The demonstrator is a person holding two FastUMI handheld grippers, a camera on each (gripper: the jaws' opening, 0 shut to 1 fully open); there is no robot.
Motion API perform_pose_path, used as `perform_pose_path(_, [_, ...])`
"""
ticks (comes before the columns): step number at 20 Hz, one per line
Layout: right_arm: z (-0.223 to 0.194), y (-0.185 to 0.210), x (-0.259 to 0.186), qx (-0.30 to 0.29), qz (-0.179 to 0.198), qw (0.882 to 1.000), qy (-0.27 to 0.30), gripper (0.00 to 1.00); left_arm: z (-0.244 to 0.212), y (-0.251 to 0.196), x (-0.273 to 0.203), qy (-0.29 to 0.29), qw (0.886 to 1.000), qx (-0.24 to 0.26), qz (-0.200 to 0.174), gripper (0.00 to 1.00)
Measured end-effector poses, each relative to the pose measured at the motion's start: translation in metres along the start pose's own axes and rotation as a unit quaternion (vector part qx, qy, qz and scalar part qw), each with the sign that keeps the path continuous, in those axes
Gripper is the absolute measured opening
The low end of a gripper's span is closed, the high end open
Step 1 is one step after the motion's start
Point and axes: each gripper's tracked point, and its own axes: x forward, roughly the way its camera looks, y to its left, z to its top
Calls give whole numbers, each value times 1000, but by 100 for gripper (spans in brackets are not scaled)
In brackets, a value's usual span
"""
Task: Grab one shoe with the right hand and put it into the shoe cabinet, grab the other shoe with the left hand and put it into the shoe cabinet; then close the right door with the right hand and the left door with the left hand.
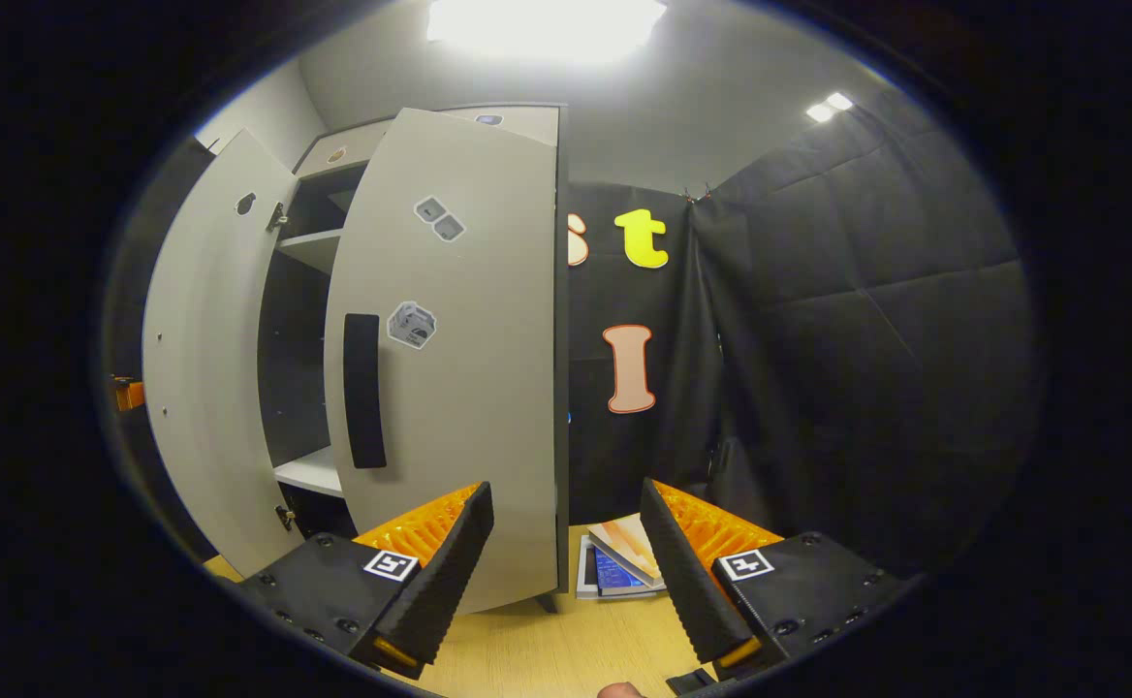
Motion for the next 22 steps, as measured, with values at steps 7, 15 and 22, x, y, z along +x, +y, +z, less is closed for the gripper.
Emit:
perform_pose_path(7, [1, -13, 2, 1, 2, 1000, -4, 96, 5, -62, -10, -5, 999, -2, -50, 91])
perform_pose_path(15, [-3, -60, -10, -2, -23, 1000, -1, 96, 5, -136, -4, -10, 995, -15, -94, 91])
perform_pose_path(22, [-7, -111, -27, -2, -57, 998, 3, 94, 3, -208, 4, -8, 991, -24, -131, 91])
